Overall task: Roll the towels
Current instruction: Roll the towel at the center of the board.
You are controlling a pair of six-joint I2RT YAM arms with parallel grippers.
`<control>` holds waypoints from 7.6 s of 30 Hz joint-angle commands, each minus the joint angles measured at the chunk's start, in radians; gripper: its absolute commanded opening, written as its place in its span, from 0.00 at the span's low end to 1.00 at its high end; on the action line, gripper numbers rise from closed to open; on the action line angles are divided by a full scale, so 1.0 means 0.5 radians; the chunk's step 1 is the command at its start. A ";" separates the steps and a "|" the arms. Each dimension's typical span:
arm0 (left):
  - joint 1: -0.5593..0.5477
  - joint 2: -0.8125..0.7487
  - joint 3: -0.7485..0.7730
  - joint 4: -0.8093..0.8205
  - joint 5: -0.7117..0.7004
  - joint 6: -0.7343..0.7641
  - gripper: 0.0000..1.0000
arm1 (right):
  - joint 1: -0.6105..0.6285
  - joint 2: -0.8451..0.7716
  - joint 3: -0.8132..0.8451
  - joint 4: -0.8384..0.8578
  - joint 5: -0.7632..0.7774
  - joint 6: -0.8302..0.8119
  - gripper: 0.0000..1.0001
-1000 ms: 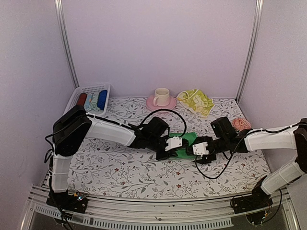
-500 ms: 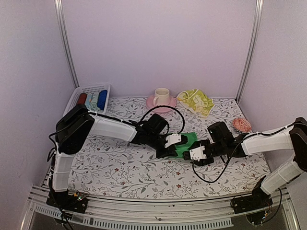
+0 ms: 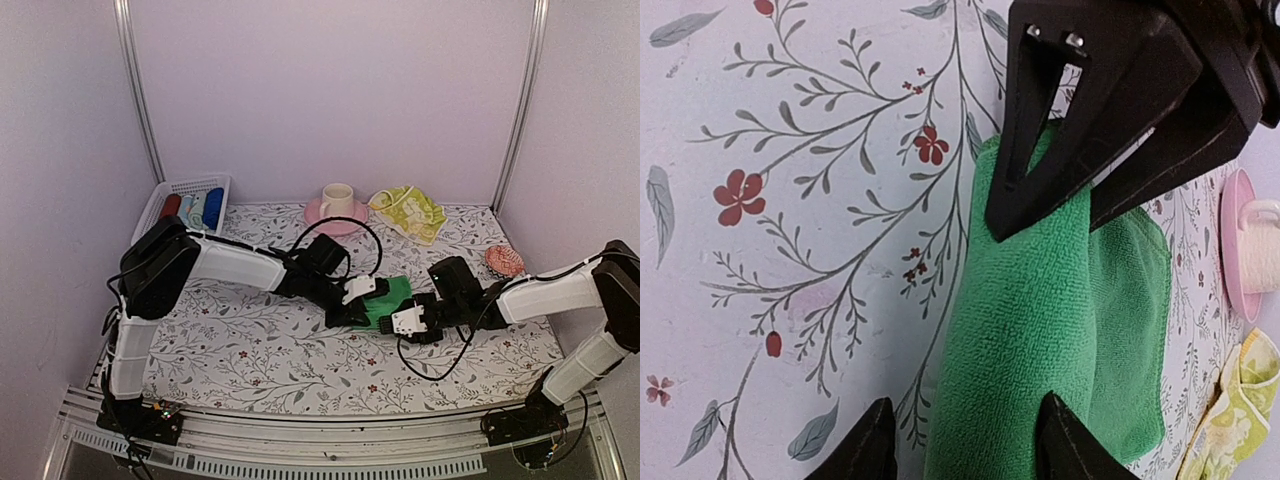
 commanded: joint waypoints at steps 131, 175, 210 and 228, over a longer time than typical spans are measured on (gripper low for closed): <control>-0.287 0.040 -0.694 1.458 -1.312 0.971 0.14 | -0.505 1.247 1.814 -2.111 -0.838 0.319 0.37; -0.061 0.000 -0.189 0.256 -0.610 0.096 0.14 | -0.257 0.176 0.361 -0.296 -0.181 0.196 0.67; 0.008 0.024 -0.212 0.254 -0.472 -0.049 0.18 | -0.242 0.337 0.380 -0.190 -0.060 0.260 0.40; 0.038 -0.463 -0.832 0.986 -0.866 -0.275 0.69 | -0.284 0.676 0.955 -0.985 -0.428 0.456 0.17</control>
